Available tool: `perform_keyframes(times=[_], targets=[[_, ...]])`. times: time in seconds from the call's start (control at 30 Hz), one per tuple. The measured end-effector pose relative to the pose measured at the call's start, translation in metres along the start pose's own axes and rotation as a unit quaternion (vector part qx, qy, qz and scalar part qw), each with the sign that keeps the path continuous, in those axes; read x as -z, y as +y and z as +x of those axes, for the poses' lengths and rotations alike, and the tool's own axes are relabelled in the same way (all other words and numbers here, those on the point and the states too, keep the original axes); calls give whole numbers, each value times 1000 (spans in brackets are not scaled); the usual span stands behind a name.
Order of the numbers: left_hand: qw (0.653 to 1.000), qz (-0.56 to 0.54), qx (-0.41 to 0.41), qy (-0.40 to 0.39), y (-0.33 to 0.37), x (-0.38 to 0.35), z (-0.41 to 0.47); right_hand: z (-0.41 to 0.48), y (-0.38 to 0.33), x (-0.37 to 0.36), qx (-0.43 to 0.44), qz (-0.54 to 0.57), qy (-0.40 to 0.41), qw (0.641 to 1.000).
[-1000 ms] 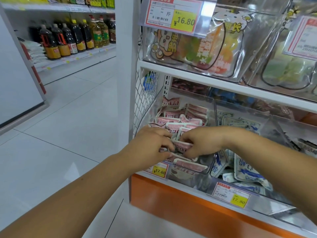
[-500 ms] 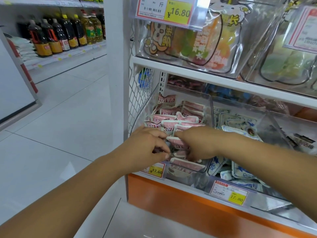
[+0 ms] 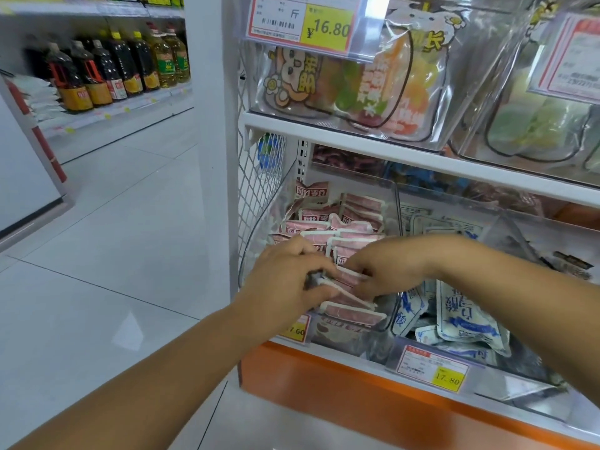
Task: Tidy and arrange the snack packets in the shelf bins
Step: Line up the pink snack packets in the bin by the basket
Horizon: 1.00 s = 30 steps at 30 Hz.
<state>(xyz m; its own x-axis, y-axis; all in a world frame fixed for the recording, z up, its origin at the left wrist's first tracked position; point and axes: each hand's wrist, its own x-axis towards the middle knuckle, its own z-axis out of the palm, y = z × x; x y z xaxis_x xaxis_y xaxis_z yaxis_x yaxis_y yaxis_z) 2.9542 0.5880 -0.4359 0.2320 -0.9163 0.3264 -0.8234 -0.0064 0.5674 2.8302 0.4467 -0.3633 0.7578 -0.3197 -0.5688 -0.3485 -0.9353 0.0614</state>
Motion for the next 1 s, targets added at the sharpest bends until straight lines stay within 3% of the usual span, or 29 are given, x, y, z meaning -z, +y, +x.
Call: perform_keyframes(times=[0.07,0.13,0.2,0.37,0.47,0.53,0.7,0.83,0.93,1.0], targets=[[999,-9,19,-38,-5,10,-4,-4,3,-2,6,-17,39,999],[998,10,17,-54,-6,17,-7,-4,-1,-3,0,-62,25,998],[998,19,12,-63,-5,21,-8,-4,-6,2,-2,-36,21,999],[997,79,6,-26,-5,18,0,17,5,35,-29,109,266,957],[990,132,20,-34,-7,11,10,52,7,23,-26,72,246,966],[985,157,37,-59,-8,9,16,69,8,16,-28,106,226,968],[982,168,45,-81,-11,8,18,81,8,17,-34,197,289,936],[980,167,51,-90,-12,5,19,66,16,28,24,201,182,962],[972,196,45,-119,-14,4,22,58,31,57,12,238,267,934],[970,199,49,-133,-14,5,22,64,34,65,9,210,236,949]])
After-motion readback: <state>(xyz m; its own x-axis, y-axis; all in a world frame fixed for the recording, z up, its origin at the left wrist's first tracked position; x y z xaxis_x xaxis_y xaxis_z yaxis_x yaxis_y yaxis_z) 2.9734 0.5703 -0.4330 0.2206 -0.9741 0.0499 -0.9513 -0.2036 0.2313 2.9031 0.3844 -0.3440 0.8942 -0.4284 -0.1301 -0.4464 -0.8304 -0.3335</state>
